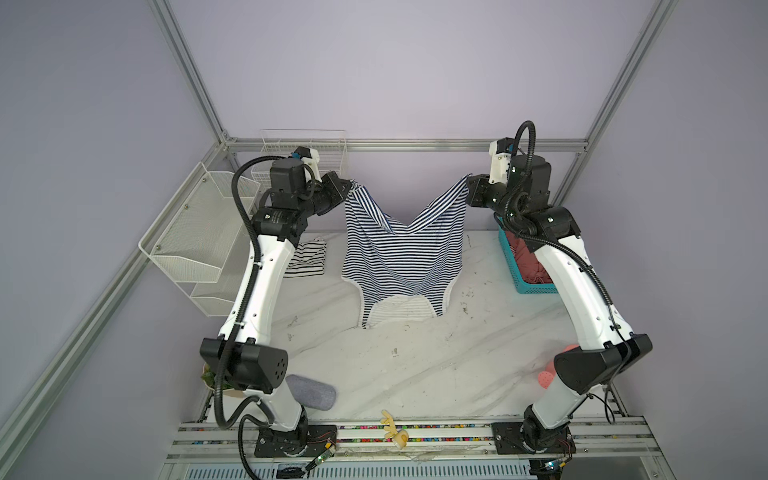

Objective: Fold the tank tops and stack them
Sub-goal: 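Lower the blue top flat onto the table with both grippers and release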

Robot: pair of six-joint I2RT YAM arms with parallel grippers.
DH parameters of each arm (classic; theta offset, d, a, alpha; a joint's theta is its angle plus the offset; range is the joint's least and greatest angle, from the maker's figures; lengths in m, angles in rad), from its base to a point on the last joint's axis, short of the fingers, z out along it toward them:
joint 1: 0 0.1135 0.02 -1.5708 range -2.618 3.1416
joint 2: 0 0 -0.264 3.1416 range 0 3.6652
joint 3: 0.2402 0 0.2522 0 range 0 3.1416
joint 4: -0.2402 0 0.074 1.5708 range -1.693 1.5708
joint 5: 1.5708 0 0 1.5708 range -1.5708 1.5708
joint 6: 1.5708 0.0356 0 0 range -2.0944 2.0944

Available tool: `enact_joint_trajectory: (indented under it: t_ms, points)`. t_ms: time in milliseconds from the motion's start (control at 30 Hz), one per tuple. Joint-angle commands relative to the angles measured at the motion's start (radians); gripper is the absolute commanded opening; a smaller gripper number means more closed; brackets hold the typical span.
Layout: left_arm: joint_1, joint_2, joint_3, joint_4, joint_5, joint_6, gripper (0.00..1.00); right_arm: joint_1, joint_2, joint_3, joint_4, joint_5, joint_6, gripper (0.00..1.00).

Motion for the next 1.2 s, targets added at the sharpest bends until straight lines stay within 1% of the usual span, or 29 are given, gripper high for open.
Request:
enact_joint_trajectory:
  t_ms: [0, 100, 167, 233, 267, 333, 433, 500, 533, 600, 667, 800, 900, 967, 1100, 1167]
  points:
    - [0.028, 0.043, 0.248, 0.112, 0.111, -0.031, 0.00, -0.041, 0.069, 0.188, 0.020, -0.088, 0.006, 0.00]
    - [0.036, 0.079, 0.273, 0.267, 0.156, -0.091, 0.00, -0.053, 0.140, 0.336, 0.022, -0.125, -0.008, 0.00]
    - [0.038, 0.086, 0.267, 0.337, 0.156, -0.100, 0.00, -0.057, 0.160, 0.386, 0.024, -0.131, -0.021, 0.00]
    - [0.036, 0.081, 0.231, 0.397, 0.184, -0.110, 0.00, -0.059, 0.150, 0.377, 0.030, -0.134, -0.036, 0.00]
    - [0.037, 0.068, 0.181, 0.430, 0.210, -0.115, 0.00, -0.061, 0.131, 0.342, 0.035, -0.136, -0.044, 0.00]
    - [0.033, 0.017, 0.032, 0.519, 0.251, -0.121, 0.00, -0.060, 0.067, 0.205, 0.067, -0.149, -0.056, 0.00]
    - [0.020, -0.115, -0.302, 0.649, 0.274, -0.111, 0.00, -0.061, -0.087, -0.110, 0.160, -0.162, -0.033, 0.00]
    - [0.006, -0.226, -0.559, 0.725, 0.264, -0.088, 0.00, -0.061, -0.211, -0.363, 0.227, -0.181, -0.001, 0.00]
    - [-0.003, -0.275, -0.661, 0.735, 0.245, -0.073, 0.00, -0.060, -0.260, -0.460, 0.252, -0.199, 0.018, 0.00]
    - [-0.032, -0.392, -0.876, 0.738, 0.197, -0.036, 0.00, -0.058, -0.365, -0.673, 0.279, -0.226, 0.058, 0.00]
    - [-0.066, -0.477, -1.047, 0.732, 0.168, -0.026, 0.00, -0.055, -0.451, -0.835, 0.274, -0.238, 0.098, 0.00]
    - [-0.142, -0.615, -1.317, 0.641, 0.097, -0.028, 0.00, -0.048, -0.566, -1.100, 0.218, -0.287, 0.183, 0.00]
    - [-0.197, -0.730, -1.466, 0.565, 0.016, -0.053, 0.00, -0.043, -0.618, -1.212, 0.131, -0.274, 0.208, 0.00]
    - [-0.221, -0.808, -1.535, 0.510, -0.025, -0.075, 0.00, -0.043, -0.648, -1.257, 0.083, -0.266, 0.221, 0.00]
    - [-0.252, -0.958, -1.634, 0.368, -0.074, -0.119, 0.00, -0.042, -0.681, -1.295, -0.017, -0.290, 0.235, 0.00]
    - [-0.261, -1.023, -1.667, 0.305, -0.091, -0.139, 0.04, -0.041, -0.694, -1.308, -0.058, -0.289, 0.234, 0.00]
